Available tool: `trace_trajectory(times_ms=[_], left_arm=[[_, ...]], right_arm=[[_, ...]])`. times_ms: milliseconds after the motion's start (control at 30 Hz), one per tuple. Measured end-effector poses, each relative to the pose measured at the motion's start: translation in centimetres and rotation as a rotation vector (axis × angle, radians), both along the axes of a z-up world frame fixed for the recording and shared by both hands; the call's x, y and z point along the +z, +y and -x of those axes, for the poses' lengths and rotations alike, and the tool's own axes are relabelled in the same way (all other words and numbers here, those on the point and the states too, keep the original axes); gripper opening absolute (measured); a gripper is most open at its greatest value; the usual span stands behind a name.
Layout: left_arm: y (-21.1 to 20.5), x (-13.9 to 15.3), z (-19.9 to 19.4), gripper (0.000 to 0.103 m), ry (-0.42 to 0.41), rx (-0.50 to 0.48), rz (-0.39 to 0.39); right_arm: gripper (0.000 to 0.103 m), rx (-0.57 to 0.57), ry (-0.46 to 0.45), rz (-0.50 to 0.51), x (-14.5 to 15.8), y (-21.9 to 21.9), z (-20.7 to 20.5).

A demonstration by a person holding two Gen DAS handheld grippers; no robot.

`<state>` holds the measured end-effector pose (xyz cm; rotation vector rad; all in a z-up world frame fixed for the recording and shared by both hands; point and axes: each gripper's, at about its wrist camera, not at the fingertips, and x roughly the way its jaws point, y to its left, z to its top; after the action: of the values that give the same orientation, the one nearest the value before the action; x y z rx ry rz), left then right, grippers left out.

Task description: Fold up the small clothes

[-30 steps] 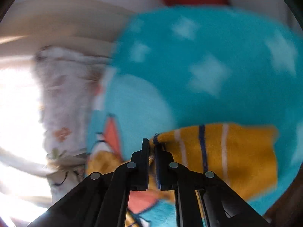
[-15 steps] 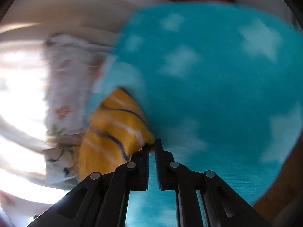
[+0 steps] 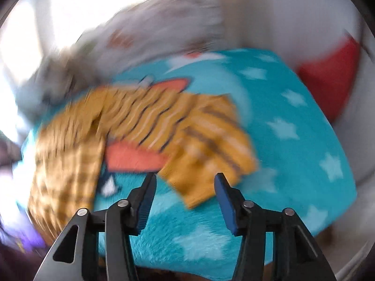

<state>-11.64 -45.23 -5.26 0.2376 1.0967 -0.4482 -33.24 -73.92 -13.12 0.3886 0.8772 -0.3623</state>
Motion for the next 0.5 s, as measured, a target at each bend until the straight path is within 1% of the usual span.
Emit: trace_trajectory(times_ms=[100, 133, 167, 200, 233, 267, 300, 367, 500], left_arm=[[0.3, 0.2, 0.2, 0.085, -0.010, -0.001, 0.001], [0.4, 0.3, 0.2, 0.085, -0.014, -0.002, 0.001], [0.5, 0.4, 0.2, 0.085, -0.018, -0.001, 0.000], [0.8, 0.4, 0.2, 0.085, -0.022, 0.002, -0.002], [1.0, 0.5, 0.2, 0.085, -0.025, 0.008, -0.001], [1.4, 0.5, 0.1, 0.085, -0.025, 0.015, 0.003], [1.7, 0.5, 0.0, 0.085, -0.022, 0.023, 0.008], [2.5, 0.3, -0.4, 0.085, -0.010, 0.041, 0.022], [3.8, 0.2, -1.1, 0.085, 0.002, 0.058, 0.048]], right_arm=[[0.056, 0.076, 0.115, 0.149, -2.5, 1.9, -1.9], [0.049, 0.084, 0.153, 0.180, -3.7, 1.8, -2.4], [0.035, 0.078, 0.184, 0.191, -4.6, 1.5, -2.8], [0.033, 0.072, 0.187, 0.176, -5.1, 0.9, -2.9], [0.017, 0.054, 0.149, 0.138, -4.8, 0.2, -2.5], [0.004, 0.020, 0.137, 0.054, -4.4, -1.1, -2.2], [0.004, 0.003, 0.110, 0.013, -3.8, -1.9, -2.3], [0.004, -0.034, 0.071, -0.005, -2.2, -2.7, -2.2], [0.004, -0.060, 0.062, 0.044, 1.2, -2.4, -3.2]])
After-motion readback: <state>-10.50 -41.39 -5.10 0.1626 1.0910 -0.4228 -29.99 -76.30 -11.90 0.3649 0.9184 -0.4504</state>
